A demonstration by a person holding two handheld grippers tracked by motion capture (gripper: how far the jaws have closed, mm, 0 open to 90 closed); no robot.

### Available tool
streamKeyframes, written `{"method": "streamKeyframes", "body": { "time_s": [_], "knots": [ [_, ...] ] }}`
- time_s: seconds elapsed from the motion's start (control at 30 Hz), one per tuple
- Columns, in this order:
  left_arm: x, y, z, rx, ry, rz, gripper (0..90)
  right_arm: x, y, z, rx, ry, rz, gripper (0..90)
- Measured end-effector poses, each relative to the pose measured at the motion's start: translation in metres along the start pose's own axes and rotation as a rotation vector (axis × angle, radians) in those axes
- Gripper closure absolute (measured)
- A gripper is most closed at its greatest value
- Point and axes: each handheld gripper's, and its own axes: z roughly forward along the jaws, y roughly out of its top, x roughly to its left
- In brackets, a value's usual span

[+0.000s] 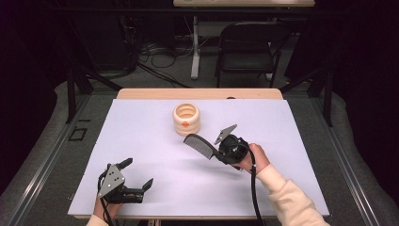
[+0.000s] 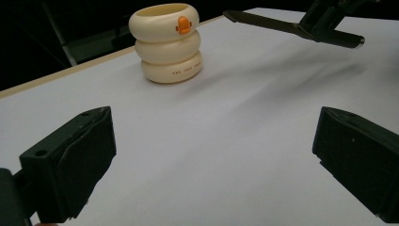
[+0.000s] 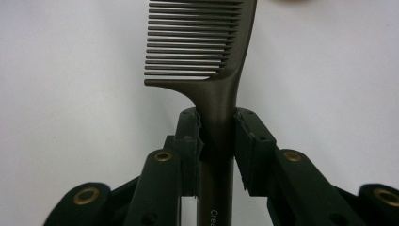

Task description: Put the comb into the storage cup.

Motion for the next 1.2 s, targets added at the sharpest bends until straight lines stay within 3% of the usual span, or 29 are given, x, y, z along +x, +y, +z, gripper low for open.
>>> {"method": "streamKeyframes", "body": {
  "time_s": [1.2],
  "knots": [
    [-0.0001, 0.0, 0.0004, -0.002, 0.0, -0.002, 0.1, -0.0041, 0.0005, -0.0088, -0.087, -0.024, 0.031, 72.2]
  ]
}}
